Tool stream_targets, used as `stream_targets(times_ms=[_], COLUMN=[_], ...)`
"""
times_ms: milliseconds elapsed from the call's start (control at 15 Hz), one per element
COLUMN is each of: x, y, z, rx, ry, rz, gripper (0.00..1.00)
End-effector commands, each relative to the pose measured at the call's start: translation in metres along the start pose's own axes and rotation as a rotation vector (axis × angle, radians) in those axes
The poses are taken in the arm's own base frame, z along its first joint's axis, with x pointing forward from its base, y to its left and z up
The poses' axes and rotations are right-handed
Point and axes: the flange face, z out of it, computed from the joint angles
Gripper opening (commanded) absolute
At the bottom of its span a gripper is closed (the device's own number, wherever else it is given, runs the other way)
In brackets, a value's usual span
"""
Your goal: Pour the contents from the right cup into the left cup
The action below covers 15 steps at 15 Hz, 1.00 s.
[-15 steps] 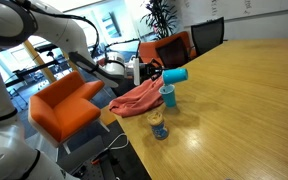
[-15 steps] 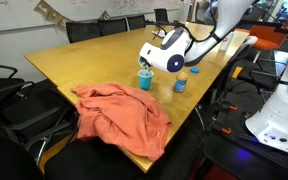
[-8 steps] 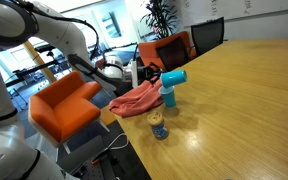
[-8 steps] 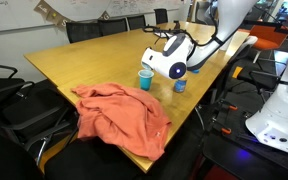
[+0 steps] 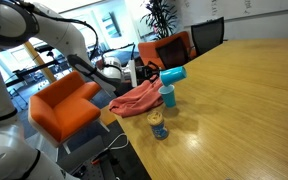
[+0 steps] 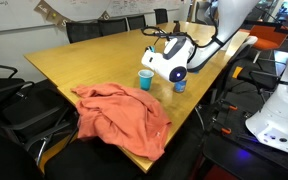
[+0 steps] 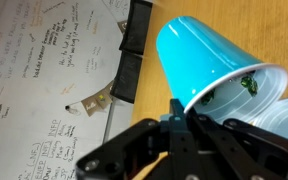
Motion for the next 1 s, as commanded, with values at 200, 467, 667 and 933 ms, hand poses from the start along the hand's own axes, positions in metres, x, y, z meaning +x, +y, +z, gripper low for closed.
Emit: stream_targets(times_ms=[200,467,667,933], x=[0.0008,0.0,-0.0015,-0.0021], y=[0.0017,0.0,0.0005,0.0012], z=[-0.0038,-0.001,0.0004,0.0004], rx=[-0.088,-0.117,-0.132,-0.138], ry=[-0.035,-0.051,-0.054,-0.051], rz=[-0.131,-0.185,-0.208,-0.228], gripper=[0.01,0.01,0.01,0.01])
